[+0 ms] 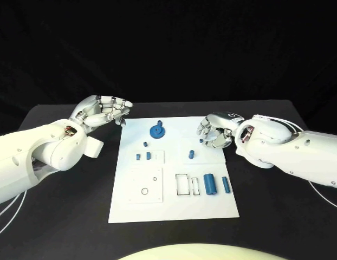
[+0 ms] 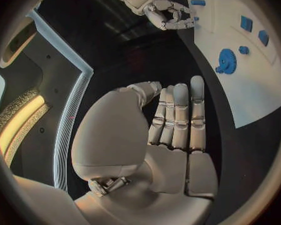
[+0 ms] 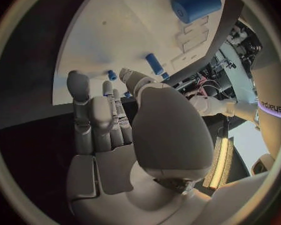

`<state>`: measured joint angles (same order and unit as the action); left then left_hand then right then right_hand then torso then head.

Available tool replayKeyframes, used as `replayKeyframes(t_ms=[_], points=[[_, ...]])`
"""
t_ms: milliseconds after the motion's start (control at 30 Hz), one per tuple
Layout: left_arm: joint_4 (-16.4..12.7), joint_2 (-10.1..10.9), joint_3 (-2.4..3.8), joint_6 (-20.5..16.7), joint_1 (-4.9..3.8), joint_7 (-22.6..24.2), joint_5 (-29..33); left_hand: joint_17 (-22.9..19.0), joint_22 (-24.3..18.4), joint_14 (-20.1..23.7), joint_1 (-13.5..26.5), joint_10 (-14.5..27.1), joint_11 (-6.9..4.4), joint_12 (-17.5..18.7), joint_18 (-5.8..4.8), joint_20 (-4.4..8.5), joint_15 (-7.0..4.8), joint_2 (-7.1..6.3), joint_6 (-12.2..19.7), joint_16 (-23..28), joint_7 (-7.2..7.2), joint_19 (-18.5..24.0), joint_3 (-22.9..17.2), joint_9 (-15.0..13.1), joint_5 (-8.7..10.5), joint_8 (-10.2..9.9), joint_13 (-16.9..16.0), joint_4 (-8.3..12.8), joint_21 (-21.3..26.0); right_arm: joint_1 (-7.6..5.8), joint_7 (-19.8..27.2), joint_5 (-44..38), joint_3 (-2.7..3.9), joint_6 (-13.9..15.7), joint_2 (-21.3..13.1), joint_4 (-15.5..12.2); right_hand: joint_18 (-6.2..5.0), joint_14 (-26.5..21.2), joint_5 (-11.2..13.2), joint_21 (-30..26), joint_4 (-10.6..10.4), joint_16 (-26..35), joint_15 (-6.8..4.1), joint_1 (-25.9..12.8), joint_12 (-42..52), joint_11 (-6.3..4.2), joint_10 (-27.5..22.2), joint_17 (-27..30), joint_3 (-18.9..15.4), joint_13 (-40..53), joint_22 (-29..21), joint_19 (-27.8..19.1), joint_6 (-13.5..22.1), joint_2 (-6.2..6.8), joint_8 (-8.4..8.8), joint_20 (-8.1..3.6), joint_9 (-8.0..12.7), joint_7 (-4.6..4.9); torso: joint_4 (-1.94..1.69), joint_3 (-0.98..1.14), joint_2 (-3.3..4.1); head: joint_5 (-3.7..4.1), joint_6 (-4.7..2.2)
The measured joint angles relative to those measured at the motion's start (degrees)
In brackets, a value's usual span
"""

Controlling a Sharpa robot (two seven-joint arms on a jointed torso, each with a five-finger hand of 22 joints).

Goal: Assemble the parts on the task board

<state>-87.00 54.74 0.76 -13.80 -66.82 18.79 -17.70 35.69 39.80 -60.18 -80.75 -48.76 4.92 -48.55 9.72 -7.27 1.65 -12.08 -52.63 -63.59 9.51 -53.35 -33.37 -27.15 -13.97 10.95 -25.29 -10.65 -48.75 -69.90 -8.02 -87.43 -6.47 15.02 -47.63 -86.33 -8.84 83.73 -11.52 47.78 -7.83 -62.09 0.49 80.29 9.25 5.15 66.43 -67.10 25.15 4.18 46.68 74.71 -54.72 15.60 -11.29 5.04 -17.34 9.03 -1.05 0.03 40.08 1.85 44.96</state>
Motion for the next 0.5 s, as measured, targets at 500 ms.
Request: replayKeyframes(t_ms=[500], points=[[-0.34,0.13,-0.01,-0.52,0.0,0.73,1.43,-0.12,-0.14,0.0,0.0,0.0,0.0,0.19,0.0,0.0,0.0,0.0,0.37,0.23,0.05,0.0,0.16,0.01,0.0,-0.22,0.3,0.15,0.23,0.15,-4.82,-6.6,-0.04,-0.95,1.91,0.33,1.77,0.05,0.0,12.18,-0.88,-8.89,-0.05,0.62,-0.45,-0.32,-0.09,-5.32,1.26,-0.07,12.47,3.84,-1.46,-0.62,0.0,0.11,-0.51,-0.48,-0.08,-0.04,0.02,0.07,0.06]])
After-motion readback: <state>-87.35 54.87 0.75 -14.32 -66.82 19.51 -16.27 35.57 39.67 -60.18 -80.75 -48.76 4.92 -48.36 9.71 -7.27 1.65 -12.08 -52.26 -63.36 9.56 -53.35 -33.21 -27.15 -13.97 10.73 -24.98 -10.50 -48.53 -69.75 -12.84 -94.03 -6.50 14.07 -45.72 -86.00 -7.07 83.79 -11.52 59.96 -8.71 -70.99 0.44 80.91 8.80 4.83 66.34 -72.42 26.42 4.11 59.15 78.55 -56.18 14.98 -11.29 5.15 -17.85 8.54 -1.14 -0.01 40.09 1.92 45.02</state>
